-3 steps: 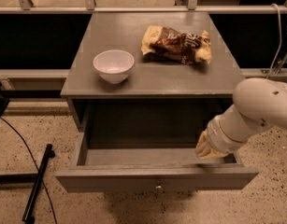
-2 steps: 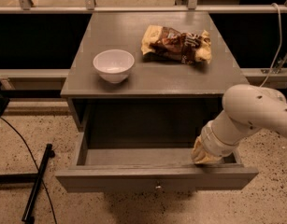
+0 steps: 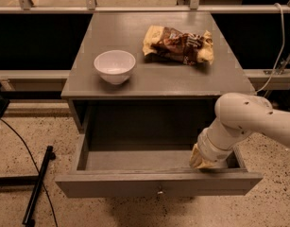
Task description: Open top drawer
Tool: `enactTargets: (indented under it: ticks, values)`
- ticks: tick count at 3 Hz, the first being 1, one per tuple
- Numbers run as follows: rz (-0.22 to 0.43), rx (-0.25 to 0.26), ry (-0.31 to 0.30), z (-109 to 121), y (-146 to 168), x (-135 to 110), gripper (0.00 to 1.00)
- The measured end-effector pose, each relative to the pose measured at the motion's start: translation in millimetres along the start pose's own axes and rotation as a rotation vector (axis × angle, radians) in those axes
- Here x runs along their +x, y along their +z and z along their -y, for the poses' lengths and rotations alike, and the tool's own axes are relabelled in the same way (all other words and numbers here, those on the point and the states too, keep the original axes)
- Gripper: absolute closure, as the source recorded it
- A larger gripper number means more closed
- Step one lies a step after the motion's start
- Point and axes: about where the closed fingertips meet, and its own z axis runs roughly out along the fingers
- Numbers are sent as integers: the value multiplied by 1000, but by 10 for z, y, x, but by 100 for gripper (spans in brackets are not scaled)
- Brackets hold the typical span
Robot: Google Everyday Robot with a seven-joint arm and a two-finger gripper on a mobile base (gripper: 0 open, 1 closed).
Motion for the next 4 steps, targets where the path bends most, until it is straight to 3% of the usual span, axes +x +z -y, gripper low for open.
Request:
enactTargets:
  ticks: [1, 2, 3, 4]
  values:
    - [17, -50, -14, -155, 29, -31, 100]
    - [30, -94, -27, -476, -110, -45, 100]
    - [30, -94, -27, -476, -111, -45, 100]
    - [55, -61, -11, -763, -486, 18, 100]
